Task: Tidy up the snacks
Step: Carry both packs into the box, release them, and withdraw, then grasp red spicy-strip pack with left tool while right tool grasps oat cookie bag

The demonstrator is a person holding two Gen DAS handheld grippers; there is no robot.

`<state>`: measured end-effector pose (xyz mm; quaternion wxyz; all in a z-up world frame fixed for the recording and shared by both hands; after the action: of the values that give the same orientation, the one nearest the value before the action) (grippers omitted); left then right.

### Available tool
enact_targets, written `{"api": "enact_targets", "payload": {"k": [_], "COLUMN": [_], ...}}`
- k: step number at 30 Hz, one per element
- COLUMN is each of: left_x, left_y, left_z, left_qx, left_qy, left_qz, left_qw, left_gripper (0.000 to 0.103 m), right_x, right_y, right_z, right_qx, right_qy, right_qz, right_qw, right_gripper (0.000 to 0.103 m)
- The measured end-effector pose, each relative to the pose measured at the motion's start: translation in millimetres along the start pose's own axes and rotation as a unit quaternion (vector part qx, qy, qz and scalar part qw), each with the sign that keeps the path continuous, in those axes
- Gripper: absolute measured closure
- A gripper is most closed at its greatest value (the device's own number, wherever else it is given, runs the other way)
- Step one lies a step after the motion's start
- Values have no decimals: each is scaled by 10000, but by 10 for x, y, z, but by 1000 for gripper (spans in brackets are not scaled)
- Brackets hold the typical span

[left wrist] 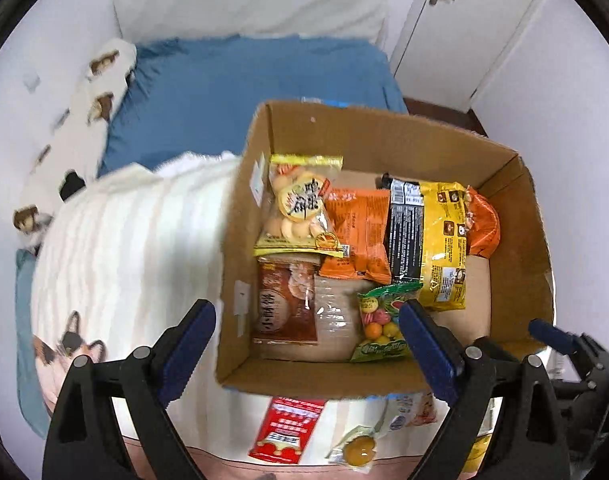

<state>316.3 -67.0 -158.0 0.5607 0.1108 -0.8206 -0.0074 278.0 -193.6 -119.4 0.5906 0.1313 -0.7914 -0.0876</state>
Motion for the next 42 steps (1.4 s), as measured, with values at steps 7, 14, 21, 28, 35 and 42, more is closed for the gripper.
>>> {"api": "enact_targets", "payload": {"k": [7, 14, 21, 28, 35, 42], "left_x": [333, 679, 811, 10, -1073, -1277], "left_y": [61, 115, 208, 124, -173, -237], "left_z": [211, 458, 749, 1188, 1467, 1606], "left_qx": [-45, -89, 35, -289, -960, -1111], "left_qy": [-485, -999, -1059, -220, 908, 1108], "left_qz": [-99, -216, -127, -367, -471, -308], "left_qw": [9988, 9947, 9943, 9987, 9901, 9871], "left_gripper": [9, 9, 9, 9, 9, 50], "right_x": [434, 885, 1029, 336, -573, -957], "right_y": [75, 239, 232, -132, -293, -337], "right_z": [197, 436, 758, 1106, 1159, 1193], "right_qx": [243, 520, 307, -278, -417, -519], "right_qy": [-525, -1057, -1100, -321, 239, 377], "right_qz": [185, 317, 26, -236, -115, 44], "right_qw": [9982, 9925, 9935, 9988, 9988, 9979], "right_gripper": [5, 5, 5, 5, 6, 42]}}
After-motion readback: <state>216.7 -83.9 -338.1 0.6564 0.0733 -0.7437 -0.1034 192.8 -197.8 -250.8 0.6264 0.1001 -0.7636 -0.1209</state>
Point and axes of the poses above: each gripper's, at about its wrist camera, not at the fingertips, and x roughly against the way its jaws point, y to its left, z to its underside, the point moved 7 cm from there along -x, roughly the way its jaws point, and after that the axes turned 15 degrees about -z, right-handed, at the moved point
